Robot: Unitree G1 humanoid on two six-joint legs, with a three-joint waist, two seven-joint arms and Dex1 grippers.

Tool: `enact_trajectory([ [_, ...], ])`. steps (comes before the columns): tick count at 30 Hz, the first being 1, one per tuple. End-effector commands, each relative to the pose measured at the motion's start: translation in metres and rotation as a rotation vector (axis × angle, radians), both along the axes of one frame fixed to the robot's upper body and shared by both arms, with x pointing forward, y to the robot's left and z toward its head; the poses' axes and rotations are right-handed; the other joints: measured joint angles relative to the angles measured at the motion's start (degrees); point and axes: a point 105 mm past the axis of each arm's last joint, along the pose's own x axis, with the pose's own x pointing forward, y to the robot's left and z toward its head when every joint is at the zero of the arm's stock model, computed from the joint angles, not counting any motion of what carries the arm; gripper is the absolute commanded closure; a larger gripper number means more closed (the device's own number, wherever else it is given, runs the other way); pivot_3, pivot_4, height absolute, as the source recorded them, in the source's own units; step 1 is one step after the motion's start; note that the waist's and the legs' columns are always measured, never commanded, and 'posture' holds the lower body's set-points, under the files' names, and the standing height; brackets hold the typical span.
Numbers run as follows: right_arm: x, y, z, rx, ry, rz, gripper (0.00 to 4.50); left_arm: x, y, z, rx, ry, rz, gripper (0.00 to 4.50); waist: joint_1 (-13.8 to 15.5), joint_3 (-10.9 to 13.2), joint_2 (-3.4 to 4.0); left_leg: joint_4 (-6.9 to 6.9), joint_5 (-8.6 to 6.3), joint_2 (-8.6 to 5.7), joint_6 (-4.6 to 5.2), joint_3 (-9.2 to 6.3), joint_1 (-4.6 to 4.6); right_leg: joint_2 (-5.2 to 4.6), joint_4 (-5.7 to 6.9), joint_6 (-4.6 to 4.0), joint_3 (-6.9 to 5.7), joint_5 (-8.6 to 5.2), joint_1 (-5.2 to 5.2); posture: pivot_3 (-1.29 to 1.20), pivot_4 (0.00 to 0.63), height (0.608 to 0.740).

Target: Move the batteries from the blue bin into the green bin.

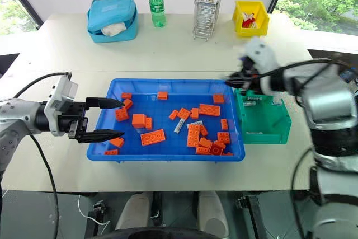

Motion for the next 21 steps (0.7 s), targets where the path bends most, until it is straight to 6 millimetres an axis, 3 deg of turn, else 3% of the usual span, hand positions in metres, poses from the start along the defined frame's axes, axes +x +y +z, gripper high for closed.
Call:
enact_trajectory([
  [1, -0.01, -0.026, 0.007, -0.015, -0.036, -0.069, 4.46, 0.002, -0.004, 0.006, 0.0, -0.042, -0.03, 0.0, -0.3, 0.0, 0.0, 0.0, 0.0, 0.01, 0.0, 0.01, 0.01, 0.02, 0.01, 0.0, 0.03, 0.01, -0.02, 0.0, 0.15, 0.736],
  [3, -0.015, -0.035, -0.002, -0.022, -0.007, -0.099, 4.46, 0.004, -0.006, 0.006, -0.003, -0.046, -0.036, 0.0, -0.4, 0.0, 0.0, 0.0, 0.0, 0.03, 0.01, -0.05, 0.07, 0.08, 0.03, 0.01, 0.04, 0.01, 0.03, 0.0, 0.15, 0.736],
  [7, -0.018, -0.035, -0.012, -0.043, -0.002, -0.093, 2.63, 0.006, -0.009, 0.006, -0.008, -0.05, -0.044, 0.0, -0.4, 0.0, 0.0, 0.01, 0.0, 0.03, 0.01, -0.05, 0.1, 0.11, 0.08, 0.01, 0.07, 0.01, 0.02, 0.0, 0.15, 0.736],
  [11, -0.01, -0.02, 0.004, -0.035, -0.062, -0.051, 0.78, 0.007, -0.01, 0.006, -0.007, -0.053, -0.05, 0.0, -0.2, 0.0, 0.01, 0.02, 0.0, 0.03, 0.01, -0.04, 0.09, 0.1, 0.07, 0.01, 0.08, 0.01, 0.02, 0.0, 0.15, 0.736],
  [13, -0.01, 0.011, 0.016, 0.022, -0.091, 0.062, 0.78, 0.008, -0.01, 0.007, -0.006, -0.057, -0.05, 0.0, -0.4, 0.0, 0.01, 0.02, 0.0, 0.03, 0.01, -0.04, 0.09, 0.1, 0.08, 0.01, 0.08, 0.01, 0.01, 0.0, 0.15, 0.736],
  [16, -0.016, 0.052, 0.017, 0.055, -0.08, 0.205, 0.78, 0.009, -0.011, 0.008, -0.006, -0.059, -0.05, 0.0, -0.3, 0.0, 0.01, 0.0, 0.0, 0.08, 0.01, -0.12, 0.09, 0.19, 0.09, 0.01, 0.07, 0.01, -0.01, 0.0, 0.15, 0.736],
  [19, -0.02, 0.092, -0.004, 0.096, -0.013, 0.305, 0.78, 0.009, -0.012, 0.01, -0.004, -0.064, -0.051, 0.0, 0.1, 0.0, -0.02, -0.03, 0.0, 0.09, 0.02, -0.14, 0.08, 0.2, 0.09, -0.01, 0.04, 0.0, 0.01, 0.0, 0.15, 0.736],
  [21, -0.024, 0.109, -0.015, 0.104, 0.018, 0.339, 0.78, 0.009, -0.012, 0.011, -0.002, -0.067, -0.05, 0.0, 0.2, 0.0, -0.02, -0.01, 0.0, 0.08, 0.02, -0.11, 0.0, 0.15, 0.09, -0.02, 0.04, 0.0, -0.04, 0.0, 0.15, 0.736],
])
